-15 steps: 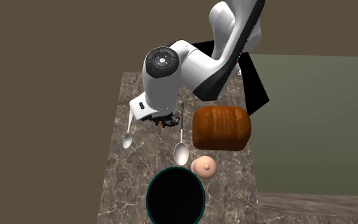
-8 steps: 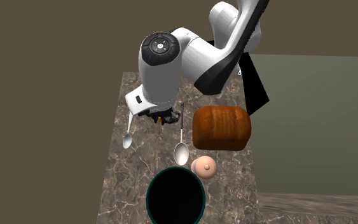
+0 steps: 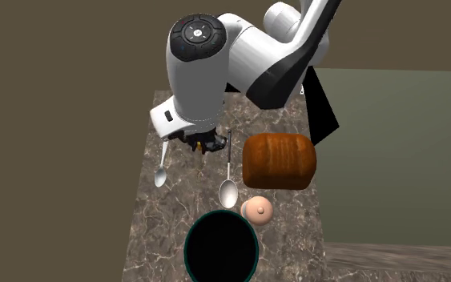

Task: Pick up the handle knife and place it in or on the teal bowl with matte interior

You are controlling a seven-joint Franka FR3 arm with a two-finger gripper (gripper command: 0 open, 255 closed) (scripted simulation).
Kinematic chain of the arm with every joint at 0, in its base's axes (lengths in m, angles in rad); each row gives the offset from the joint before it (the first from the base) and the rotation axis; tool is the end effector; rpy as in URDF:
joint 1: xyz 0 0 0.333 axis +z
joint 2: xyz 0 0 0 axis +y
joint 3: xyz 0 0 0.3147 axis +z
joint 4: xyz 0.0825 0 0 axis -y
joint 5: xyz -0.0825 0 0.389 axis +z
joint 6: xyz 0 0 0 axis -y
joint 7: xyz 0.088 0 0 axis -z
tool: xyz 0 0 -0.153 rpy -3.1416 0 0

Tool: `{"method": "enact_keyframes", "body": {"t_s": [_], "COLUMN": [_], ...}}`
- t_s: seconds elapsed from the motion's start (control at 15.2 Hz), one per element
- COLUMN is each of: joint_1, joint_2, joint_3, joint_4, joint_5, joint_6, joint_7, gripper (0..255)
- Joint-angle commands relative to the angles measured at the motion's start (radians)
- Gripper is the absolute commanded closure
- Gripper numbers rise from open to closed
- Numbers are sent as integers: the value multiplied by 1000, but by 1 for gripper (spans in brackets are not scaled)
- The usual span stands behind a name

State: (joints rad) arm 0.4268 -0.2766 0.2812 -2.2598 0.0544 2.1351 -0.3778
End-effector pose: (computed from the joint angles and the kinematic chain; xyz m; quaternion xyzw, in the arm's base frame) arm 0.3708 0.3269 0.4344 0.8617 0.5021 0.0724 0.0024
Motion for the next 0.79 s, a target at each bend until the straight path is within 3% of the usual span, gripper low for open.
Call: {"method": "enact_keyframes", "body": {"t_s": [0.0, 0.13, 0.73], "joint_1": [0, 0, 50], "joint_2": [-11, -15, 259], "joint_3": [-3, -4, 127], "joint_4": [18, 34, 331], "joint_5": [2, 3, -108], "joint_6": [-29, -49, -89], "joint_7": [-3, -4, 229], "gripper": [255, 255, 255]}}
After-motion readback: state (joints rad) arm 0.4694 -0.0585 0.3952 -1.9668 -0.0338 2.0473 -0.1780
